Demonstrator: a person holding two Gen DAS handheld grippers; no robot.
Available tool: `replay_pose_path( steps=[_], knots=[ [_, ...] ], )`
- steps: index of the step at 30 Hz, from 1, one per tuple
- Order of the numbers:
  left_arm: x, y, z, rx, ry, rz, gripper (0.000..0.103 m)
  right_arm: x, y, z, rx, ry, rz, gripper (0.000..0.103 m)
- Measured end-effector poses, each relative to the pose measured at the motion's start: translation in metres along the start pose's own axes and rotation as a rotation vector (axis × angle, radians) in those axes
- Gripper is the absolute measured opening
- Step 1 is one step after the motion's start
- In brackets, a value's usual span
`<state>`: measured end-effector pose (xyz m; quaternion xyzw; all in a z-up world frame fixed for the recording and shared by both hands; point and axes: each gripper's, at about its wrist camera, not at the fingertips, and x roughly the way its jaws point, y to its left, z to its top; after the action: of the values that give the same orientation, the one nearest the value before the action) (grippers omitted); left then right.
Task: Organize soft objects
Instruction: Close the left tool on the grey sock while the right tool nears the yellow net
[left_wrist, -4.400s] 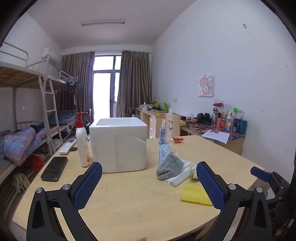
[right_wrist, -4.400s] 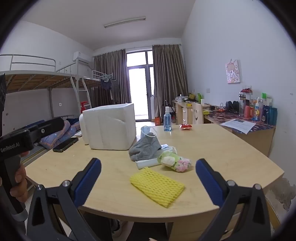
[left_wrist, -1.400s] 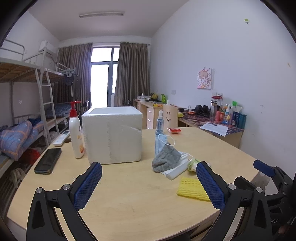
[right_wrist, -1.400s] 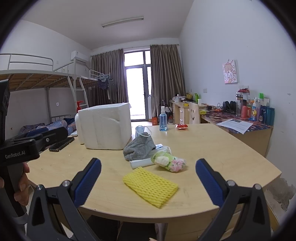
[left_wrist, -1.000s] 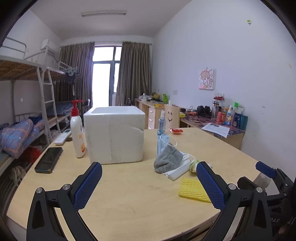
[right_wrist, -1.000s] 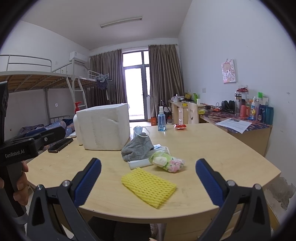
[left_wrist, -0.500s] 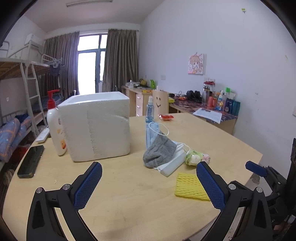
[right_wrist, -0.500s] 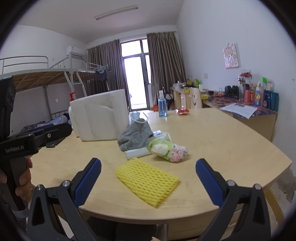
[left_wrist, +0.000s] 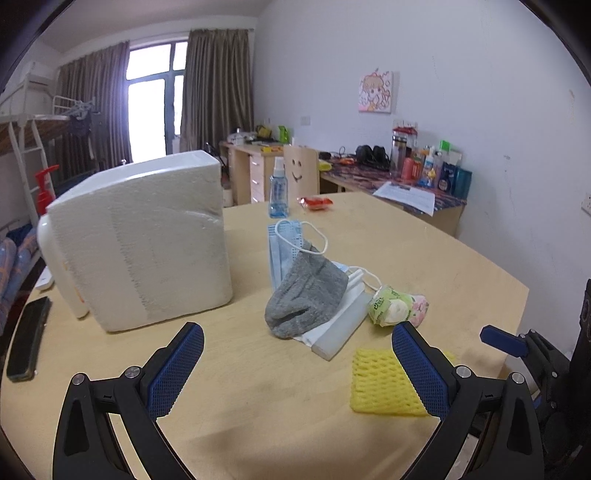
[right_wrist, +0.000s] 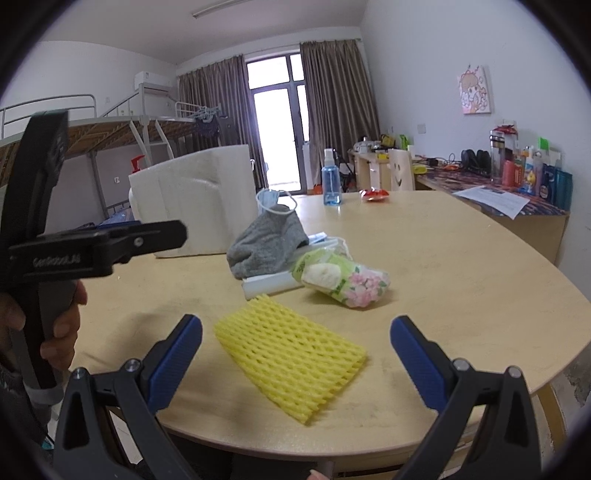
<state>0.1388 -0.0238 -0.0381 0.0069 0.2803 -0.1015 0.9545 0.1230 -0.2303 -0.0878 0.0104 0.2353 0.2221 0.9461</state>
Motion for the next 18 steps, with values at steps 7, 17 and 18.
replay_pose_path(
  steps=[7,17,18],
  knots=[
    [0.03,-0.003,0.012,0.0,0.069,-0.066,0.102,0.007,-0.008,0.002,0.016,0.018,0.018,0.103],
    [0.07,-0.008,0.027,-0.003,0.136,-0.073,0.102,0.01,-0.013,0.004,-0.003,0.017,0.017,0.103],
    [0.075,-0.007,0.029,-0.01,0.144,-0.066,0.102,0.011,-0.014,0.004,-0.003,0.017,0.017,0.103]
  ],
)
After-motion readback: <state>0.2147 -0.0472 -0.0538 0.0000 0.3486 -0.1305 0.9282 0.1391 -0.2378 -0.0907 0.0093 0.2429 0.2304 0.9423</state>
